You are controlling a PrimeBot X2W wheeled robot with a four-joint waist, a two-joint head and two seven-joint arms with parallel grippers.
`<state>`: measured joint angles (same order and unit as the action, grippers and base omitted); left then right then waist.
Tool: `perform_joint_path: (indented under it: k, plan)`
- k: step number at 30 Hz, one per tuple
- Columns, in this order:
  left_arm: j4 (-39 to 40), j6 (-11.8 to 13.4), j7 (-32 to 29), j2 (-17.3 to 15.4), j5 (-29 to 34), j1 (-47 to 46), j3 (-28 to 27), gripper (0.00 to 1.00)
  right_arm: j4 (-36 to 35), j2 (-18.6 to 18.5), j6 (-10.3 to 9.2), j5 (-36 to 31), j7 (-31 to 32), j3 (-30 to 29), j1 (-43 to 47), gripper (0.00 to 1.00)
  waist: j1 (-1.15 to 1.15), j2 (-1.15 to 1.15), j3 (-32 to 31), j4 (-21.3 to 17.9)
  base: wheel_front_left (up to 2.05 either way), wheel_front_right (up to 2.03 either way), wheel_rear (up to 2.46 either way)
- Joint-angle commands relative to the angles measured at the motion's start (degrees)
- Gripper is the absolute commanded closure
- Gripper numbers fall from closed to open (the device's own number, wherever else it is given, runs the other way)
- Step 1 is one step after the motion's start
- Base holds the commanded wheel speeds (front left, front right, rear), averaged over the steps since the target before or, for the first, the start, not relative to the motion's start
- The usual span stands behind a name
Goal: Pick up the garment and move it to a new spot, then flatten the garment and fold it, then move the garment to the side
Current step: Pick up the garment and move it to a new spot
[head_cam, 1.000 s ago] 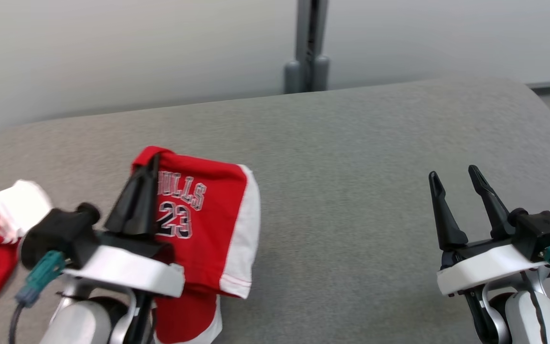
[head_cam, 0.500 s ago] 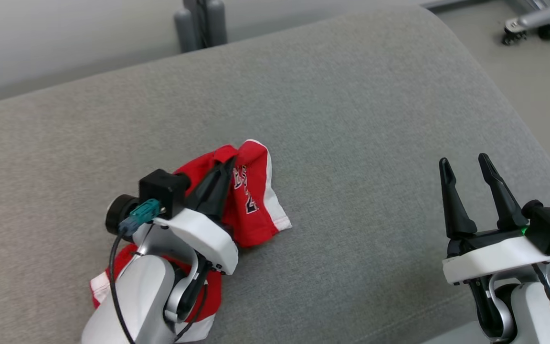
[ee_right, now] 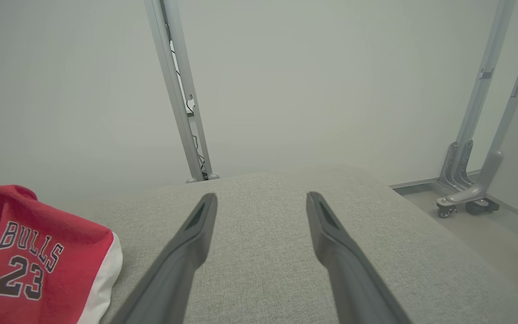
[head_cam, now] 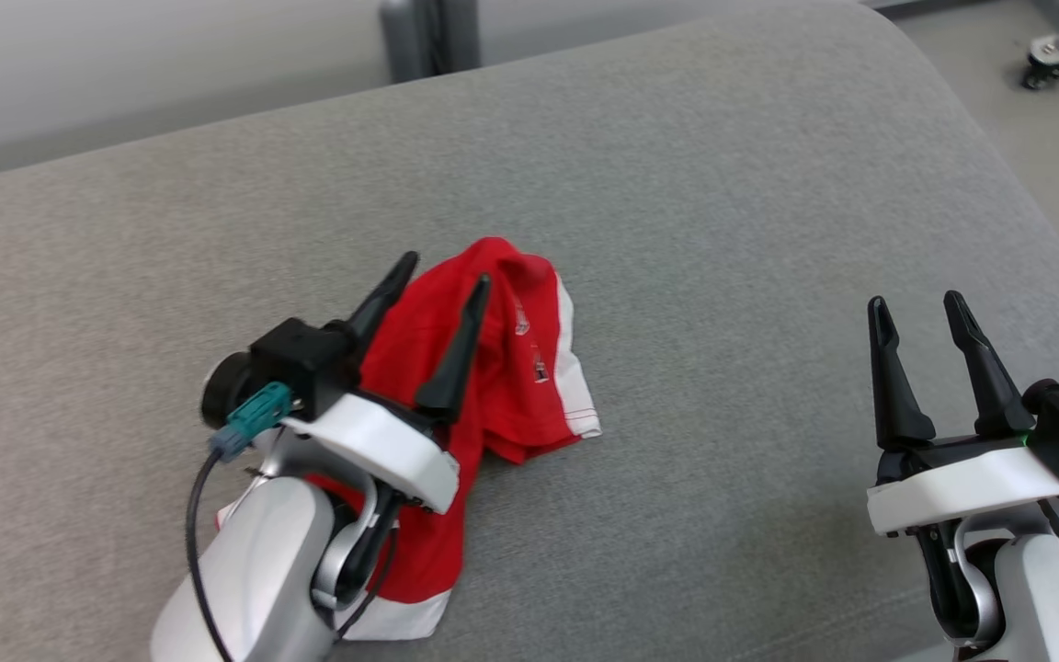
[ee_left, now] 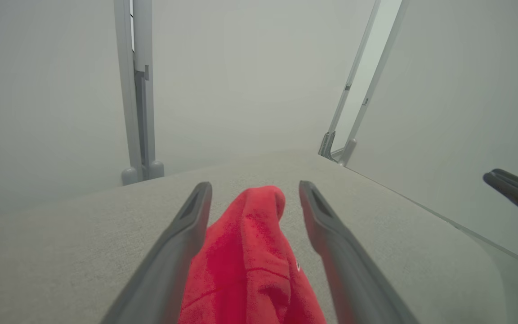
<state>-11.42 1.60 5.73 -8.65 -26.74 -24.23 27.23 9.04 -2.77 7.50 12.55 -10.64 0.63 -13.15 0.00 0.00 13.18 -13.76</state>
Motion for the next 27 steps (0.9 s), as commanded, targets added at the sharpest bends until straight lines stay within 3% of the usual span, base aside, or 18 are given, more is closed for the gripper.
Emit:
perform_joint_path:
  k: [1,8,13,21,27]
  plan:
    - [0.89,1.14,0.49,-1.23,0.54,1.3,-1.0,0.0,0.05,-0.27,-0.02,-0.41,-0.01,-0.24,-0.37,0.0,0.0,0.0,-1.48,2.4,0.0,0.0,0.0]
    - [4.47,6.08,2.7,-5.11,-0.84,5.98,-7.41,0.0,-0.43,-0.29,-0.02,-1.19,0.88,-0.9,0.23,0.0,0.0,0.0,-3.04,7.41,0.0,0.0,0.0]
    - [5.18,8.02,5.24,-7.57,-2.89,9.53,-12.54,0.0,-0.65,-0.27,-0.02,-1.86,1.55,-1.18,0.98,0.0,0.0,0.0,-4.3,10.37,0.0,0.0,0.0]
    - [5.63,7.64,7.09,-10.69,-4.76,14.28,-17.07,0.0,-1.09,-0.28,-0.02,-2.83,2.76,-0.99,2.48,0.0,0.0,0.0,-6.6,13.29,0.0,0.0,0.0]
    - [7.81,6.74,7.22,-11.99,-4.49,18.2,-16.34,0.0,-1.72,-0.28,-0.02,-3.22,3.72,-0.61,4.44,0.0,0.0,0.0,-9.08,14.41,0.0,0.0,0.0]
